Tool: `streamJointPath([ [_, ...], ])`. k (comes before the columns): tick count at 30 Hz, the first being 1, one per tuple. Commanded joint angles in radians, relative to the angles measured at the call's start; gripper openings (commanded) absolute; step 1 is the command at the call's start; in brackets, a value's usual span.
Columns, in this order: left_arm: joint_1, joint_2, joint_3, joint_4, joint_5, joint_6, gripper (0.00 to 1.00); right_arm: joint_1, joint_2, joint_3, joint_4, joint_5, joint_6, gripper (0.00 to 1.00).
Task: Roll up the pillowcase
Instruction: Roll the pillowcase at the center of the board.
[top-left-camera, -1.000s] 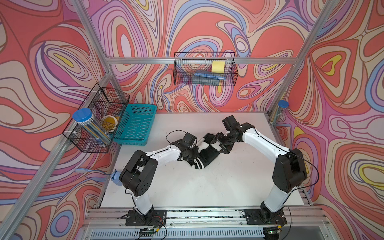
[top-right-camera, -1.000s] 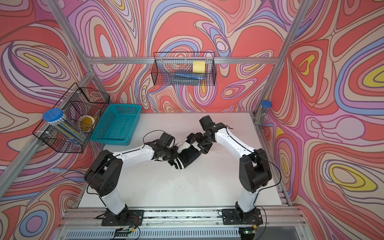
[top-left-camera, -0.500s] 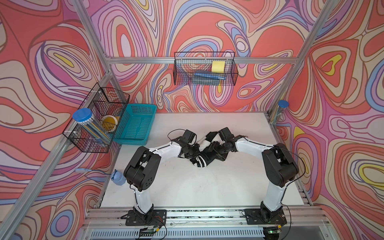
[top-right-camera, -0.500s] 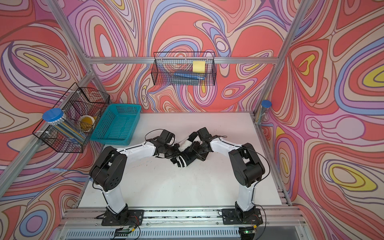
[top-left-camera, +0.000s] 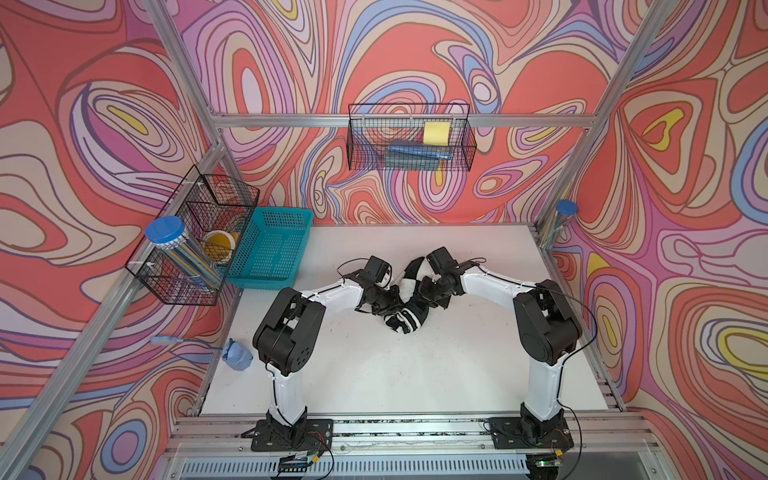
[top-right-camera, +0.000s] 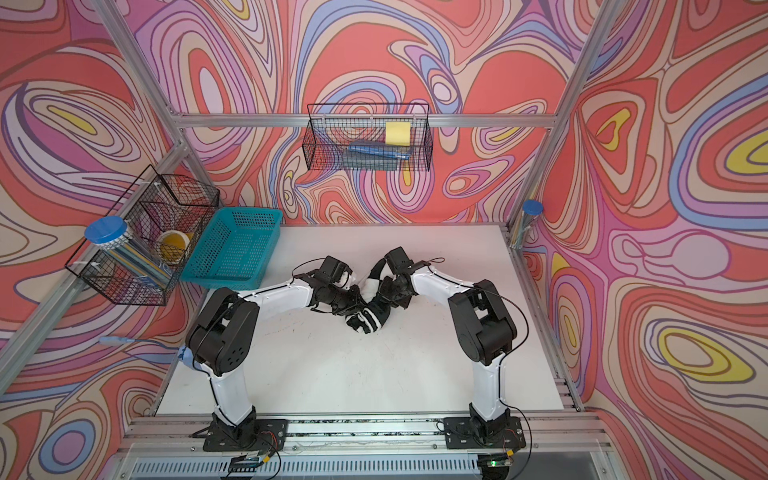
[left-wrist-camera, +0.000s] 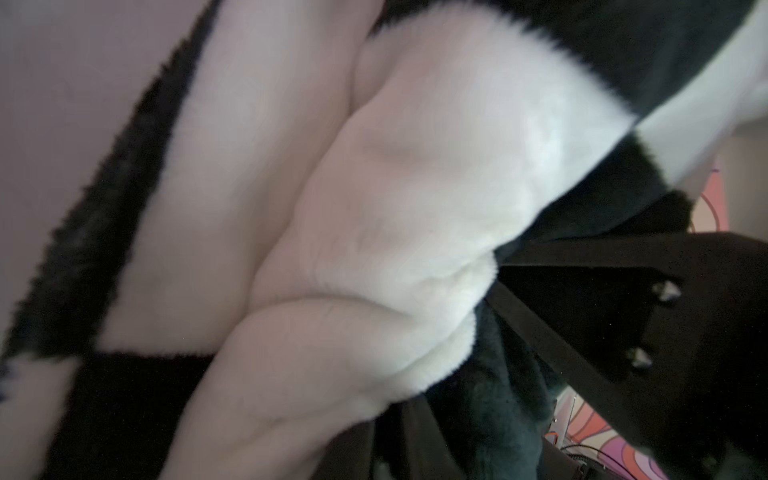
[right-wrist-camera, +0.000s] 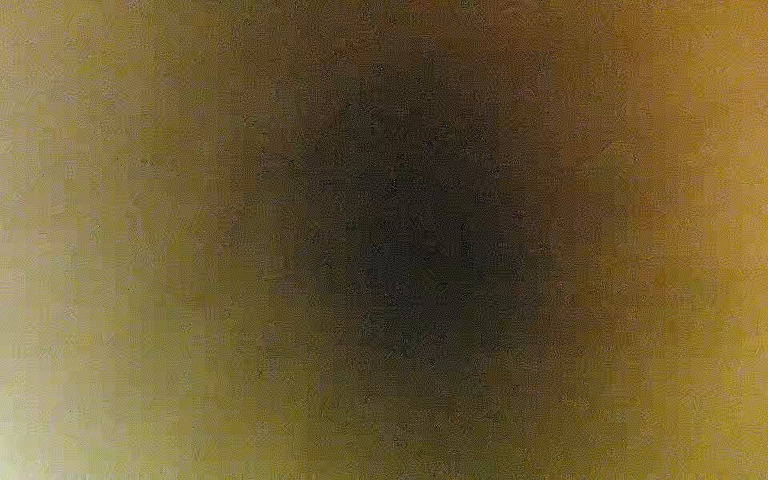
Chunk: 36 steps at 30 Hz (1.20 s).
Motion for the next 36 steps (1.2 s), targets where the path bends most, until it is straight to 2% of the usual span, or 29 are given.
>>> streamJointPath([
  [1, -0.015, -0.053, -0.004, -0.116, 0.007, 0.026, 0.43, 0.006, -0.064, 0.025, -0.382, 0.153, -0.073, 0.0],
  [3, -0.014, -0.071, 0.006, -0.121, -0.004, 0.032, 0.47, 0.006, -0.09, 0.016, -0.445, 0.167, -0.079, 0.0],
  [7, -0.017, -0.026, 0.039, -0.102, 0.018, 0.023, 0.48, 0.008, -0.053, 0.112, -0.566, 0.211, -0.116, 0.02],
  [9, -0.018, 0.006, 0.046, -0.081, 0.041, 0.009, 0.47, 0.008, 0.015, 0.215, -0.638, 0.204, -0.161, 0.06],
  [13, -0.049, 0.061, 0.06, -0.057, 0.07, -0.002, 0.45, 0.036, 0.15, 0.41, -0.724, 0.243, -0.204, 0.07],
  [17, -0.09, 0.072, 0.064, -0.051, 0.064, 0.002, 0.44, 0.059, 0.279, 0.517, -0.741, 0.226, -0.23, 0.09],
  [27, -0.097, 0.007, 0.063, -0.09, 0.0, 0.032, 0.45, 0.051, 0.311, 0.303, -0.555, 0.171, -0.18, 0.09],
  [32, -0.098, -0.111, 0.087, -0.172, -0.061, 0.108, 0.55, 0.043, 0.324, 0.277, -0.501, 0.126, -0.166, 0.12],
  [36, -0.101, -0.143, 0.097, -0.188, -0.025, 0.156, 0.61, 0.041, 0.313, 0.252, -0.458, 0.067, -0.147, 0.22],
])
